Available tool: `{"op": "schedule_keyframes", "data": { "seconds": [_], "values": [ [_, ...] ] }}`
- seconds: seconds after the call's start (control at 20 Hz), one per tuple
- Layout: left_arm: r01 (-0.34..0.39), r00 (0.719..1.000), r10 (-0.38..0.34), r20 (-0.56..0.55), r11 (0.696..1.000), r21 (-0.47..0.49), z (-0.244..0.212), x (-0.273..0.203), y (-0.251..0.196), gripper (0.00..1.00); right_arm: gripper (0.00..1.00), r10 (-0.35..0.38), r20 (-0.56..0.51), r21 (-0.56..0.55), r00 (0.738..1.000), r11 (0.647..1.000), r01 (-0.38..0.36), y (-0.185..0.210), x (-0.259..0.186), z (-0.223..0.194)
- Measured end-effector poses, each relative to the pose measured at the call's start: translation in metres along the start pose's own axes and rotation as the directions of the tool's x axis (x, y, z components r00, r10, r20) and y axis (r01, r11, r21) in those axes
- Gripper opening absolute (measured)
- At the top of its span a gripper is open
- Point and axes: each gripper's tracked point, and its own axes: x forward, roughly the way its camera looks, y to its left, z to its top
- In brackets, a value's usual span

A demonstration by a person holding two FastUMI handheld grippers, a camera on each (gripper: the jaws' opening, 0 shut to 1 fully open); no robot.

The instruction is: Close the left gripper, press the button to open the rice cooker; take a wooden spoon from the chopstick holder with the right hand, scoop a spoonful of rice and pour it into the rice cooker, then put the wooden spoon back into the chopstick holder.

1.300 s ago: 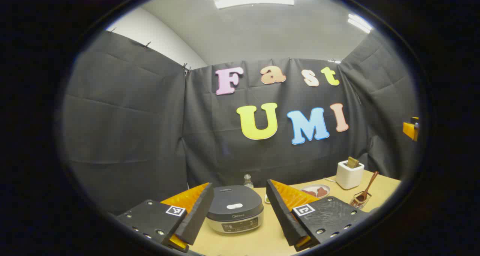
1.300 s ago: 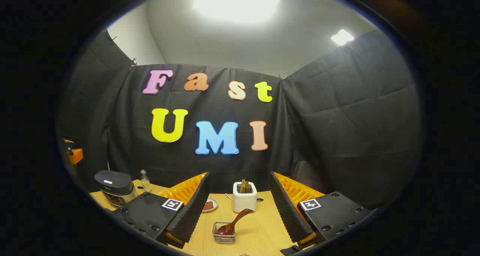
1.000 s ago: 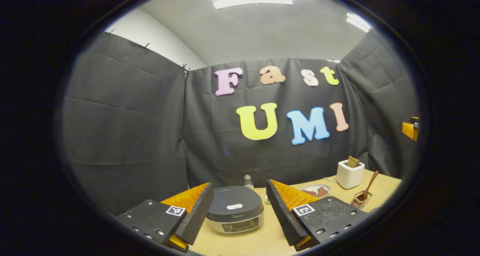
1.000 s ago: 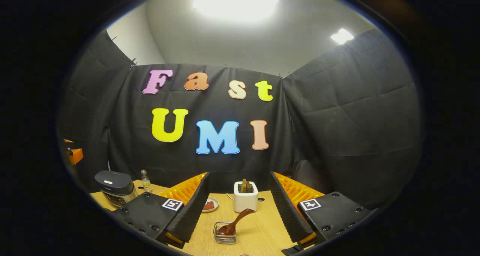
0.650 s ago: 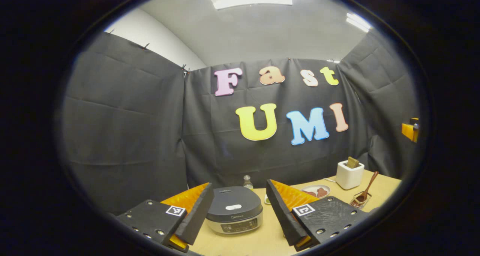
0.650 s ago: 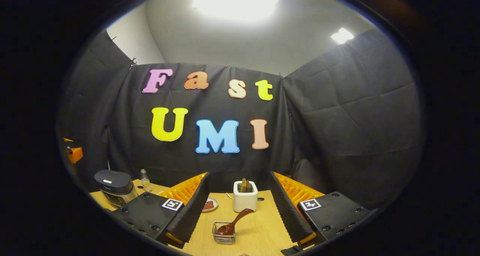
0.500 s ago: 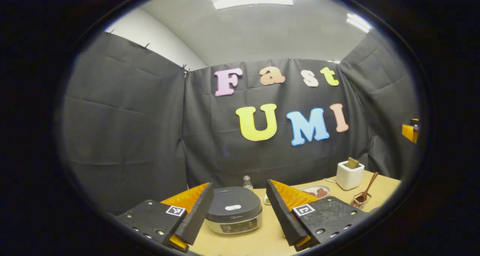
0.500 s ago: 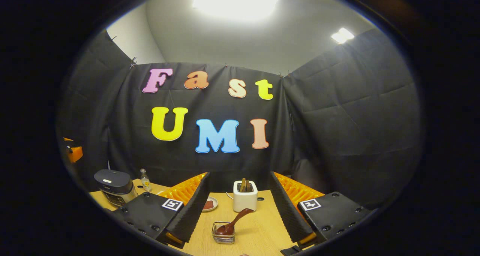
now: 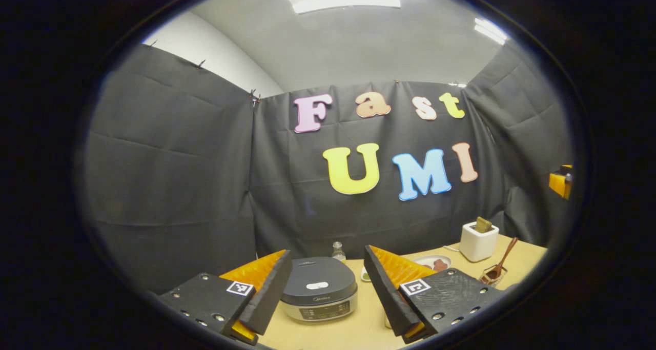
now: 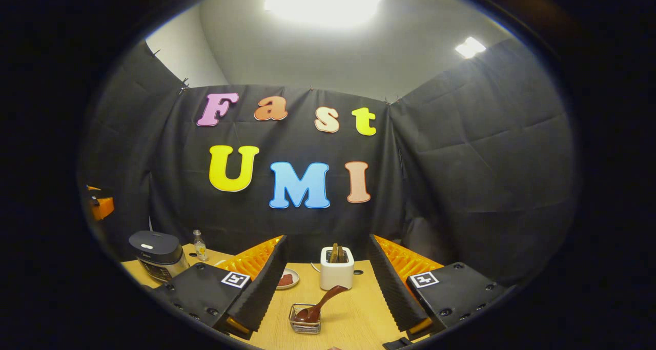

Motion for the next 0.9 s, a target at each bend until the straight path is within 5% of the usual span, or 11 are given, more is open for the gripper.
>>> {"op": "schedule_keyframes", "data": {
  "seconds": [0.55, 0.65, 0.85, 0.9],
  "values": [
    [-0.031, 0.999, 0.031, 0.006, 0.999, 0.009, 0.011, 0.006, -0.018, 0.88, 0.97, 0.098, -0.005, -0.020, 0.995, 0.995, -0.098, -0.004, 0.016, -0.013],
    [-0.046, 0.999, 0.046, 0.011, 0.999, 0.023, 0.014, 0.003, -0.022, 0.72, 0.97, 0.134, -0.005, -0.029, 0.991, 0.991, -0.134, -0.002, 0.019, -0.017],
    [-0.048, 0.999, 0.047, 0.019, 0.998, 0.044, 0.021, 0.000, -0.028, 0.72, 0.97, 0.181, -0.007, -0.040, 0.983, 0.983, -0.181, 0.000, 0.023, -0.026],
    [-0.053, 0.999, 0.053, 0.014, 0.998, 0.037, 0.019, 0.004, -0.023, 0.62, 0.97, 0.185, -0.011, -0.034, 0.983, 0.982, -0.185, 0.000, 0.025, -0.027]
  ]
}}
